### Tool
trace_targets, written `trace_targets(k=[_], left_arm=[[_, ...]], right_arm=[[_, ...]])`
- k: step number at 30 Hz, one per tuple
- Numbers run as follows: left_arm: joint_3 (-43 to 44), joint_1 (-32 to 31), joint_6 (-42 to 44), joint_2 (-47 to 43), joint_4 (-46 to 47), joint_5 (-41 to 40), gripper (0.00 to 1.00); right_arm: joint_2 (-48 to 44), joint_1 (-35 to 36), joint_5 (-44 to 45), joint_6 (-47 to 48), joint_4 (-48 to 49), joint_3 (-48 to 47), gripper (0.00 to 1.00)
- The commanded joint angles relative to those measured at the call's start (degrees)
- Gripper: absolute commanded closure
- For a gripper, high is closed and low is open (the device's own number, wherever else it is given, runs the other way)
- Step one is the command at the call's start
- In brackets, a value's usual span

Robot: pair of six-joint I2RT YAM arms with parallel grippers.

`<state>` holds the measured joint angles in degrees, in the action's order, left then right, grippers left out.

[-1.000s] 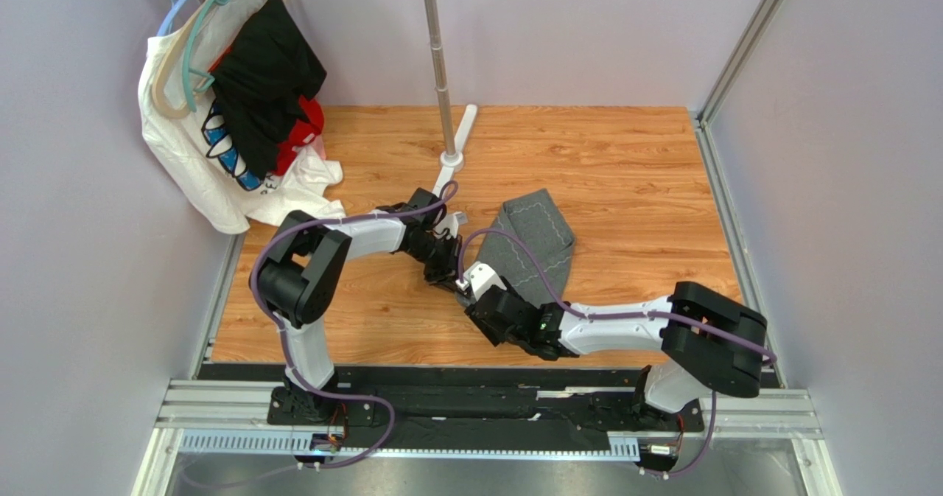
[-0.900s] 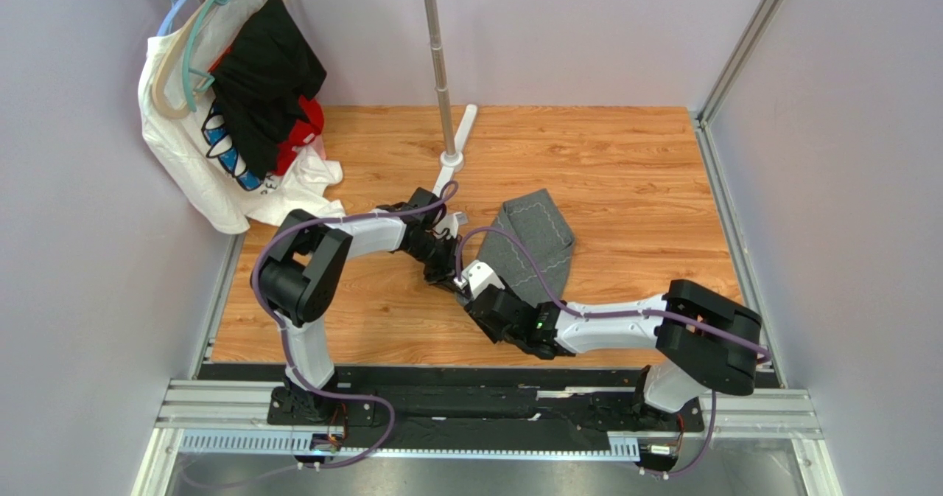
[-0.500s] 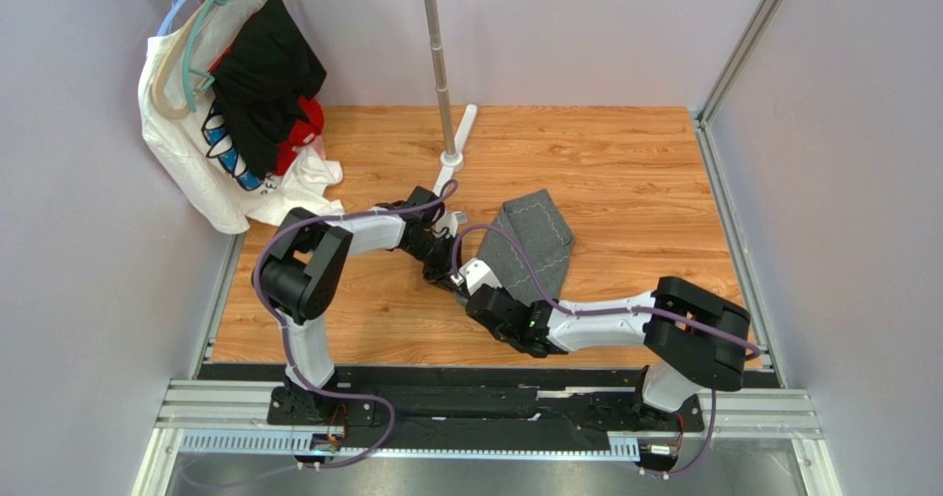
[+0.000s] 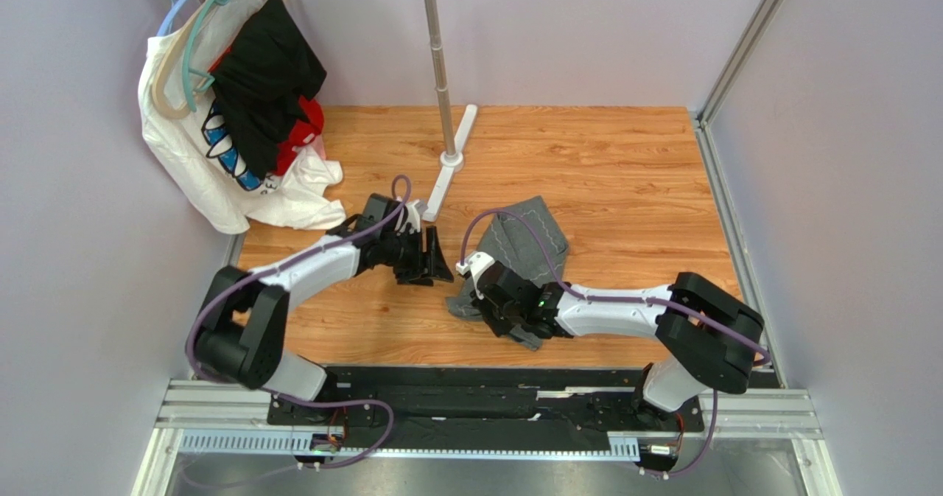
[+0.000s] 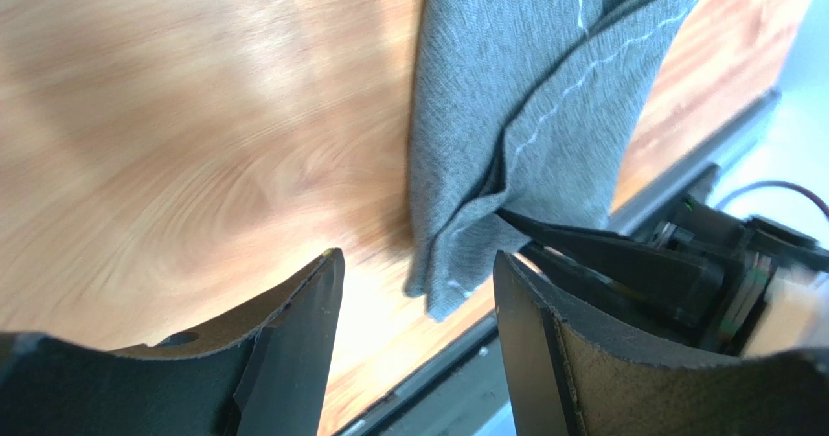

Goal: Fold the napkin, place the utensils inside, and roll it up
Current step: Roll the napkin with the utensil

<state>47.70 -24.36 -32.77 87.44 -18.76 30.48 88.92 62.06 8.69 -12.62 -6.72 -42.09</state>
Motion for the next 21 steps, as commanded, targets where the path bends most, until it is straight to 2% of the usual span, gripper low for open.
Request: trace_targets(k=[1, 5, 7, 10, 14, 17, 21], left_arm=[[-9.0, -0.3, -3.4, -10.6, 10.0, -9.9, 0.33], [-13.9, -3.4, -0.3, -21.0, 17.6, -13.2, 0.33], [-14.7, -6.7, 3.7, -24.1, 18.4, -15.2, 0.33], [-17.5, -9.3, 6.9, -26.9, 24.5, -14.9, 0.33], [-22.5, -12.2, 10.2, -27.9, 38.4, -9.0, 0.33], [-23.4, -13.8, 13.8, -26.2, 42.6, -5.9, 0.33], [-23.3, -14.4, 17.6, -22.9, 46.4, -1.7, 0.33]], right_arm=[[-2.3, -3.4, -16.7, -0.8, -3.6, -0.3, 1.0], [-2.3, -7.5, -24.3, -0.2, -4.2, -0.7, 1.0], [-1.9, -9.9, -28.8, 0.7, -5.0, -1.6, 1.0], [-0.7, -12.9, -34.1, 1.5, -6.3, -2.7, 1.0], [1.2, -16.3, -41.7, 2.4, -7.4, -4.1, 1.0], [3.4, -18.9, -47.6, 2.7, -8.1, -5.2, 1.0], [7.2, -21.5, -50.8, 3.8, -10.0, -7.1, 1.0]])
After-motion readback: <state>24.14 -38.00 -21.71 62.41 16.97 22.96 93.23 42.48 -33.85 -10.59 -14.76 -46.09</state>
